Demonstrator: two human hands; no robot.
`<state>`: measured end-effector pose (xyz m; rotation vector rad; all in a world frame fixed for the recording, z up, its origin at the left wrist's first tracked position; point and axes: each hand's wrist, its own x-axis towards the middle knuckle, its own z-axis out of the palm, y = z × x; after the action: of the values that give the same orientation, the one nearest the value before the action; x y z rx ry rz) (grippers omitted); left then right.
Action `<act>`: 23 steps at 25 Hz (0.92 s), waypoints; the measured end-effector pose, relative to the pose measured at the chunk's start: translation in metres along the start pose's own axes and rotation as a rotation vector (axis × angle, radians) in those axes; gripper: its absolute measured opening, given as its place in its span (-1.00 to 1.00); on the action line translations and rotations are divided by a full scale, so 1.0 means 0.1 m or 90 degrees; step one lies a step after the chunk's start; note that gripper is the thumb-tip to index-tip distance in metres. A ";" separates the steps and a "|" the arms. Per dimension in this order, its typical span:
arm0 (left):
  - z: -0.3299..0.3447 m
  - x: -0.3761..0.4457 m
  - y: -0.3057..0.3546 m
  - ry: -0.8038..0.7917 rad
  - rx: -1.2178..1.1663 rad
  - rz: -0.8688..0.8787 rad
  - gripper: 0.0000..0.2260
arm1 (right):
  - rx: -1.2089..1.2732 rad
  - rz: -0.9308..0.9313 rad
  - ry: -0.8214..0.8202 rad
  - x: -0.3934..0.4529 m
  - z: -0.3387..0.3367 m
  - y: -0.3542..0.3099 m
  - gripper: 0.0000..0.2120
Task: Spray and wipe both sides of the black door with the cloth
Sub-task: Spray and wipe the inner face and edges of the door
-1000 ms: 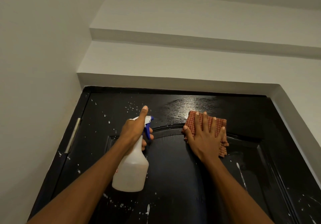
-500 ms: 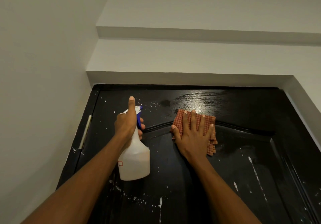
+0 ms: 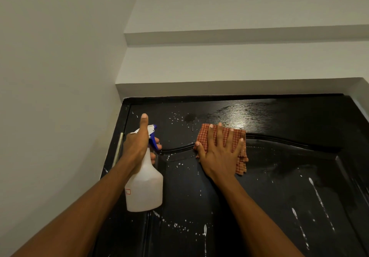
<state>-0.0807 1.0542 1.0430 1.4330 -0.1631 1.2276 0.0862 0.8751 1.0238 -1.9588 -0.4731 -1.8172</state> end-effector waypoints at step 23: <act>-0.41 0.05 -0.16 0.001 0.039 0.004 -0.30 | -0.013 -0.002 -0.030 0.92 -0.16 -0.09 -0.38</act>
<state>-0.0900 1.0942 1.0266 1.4848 -0.1295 1.2481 0.0756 0.8709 1.1172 -2.0189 -0.4749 -1.7876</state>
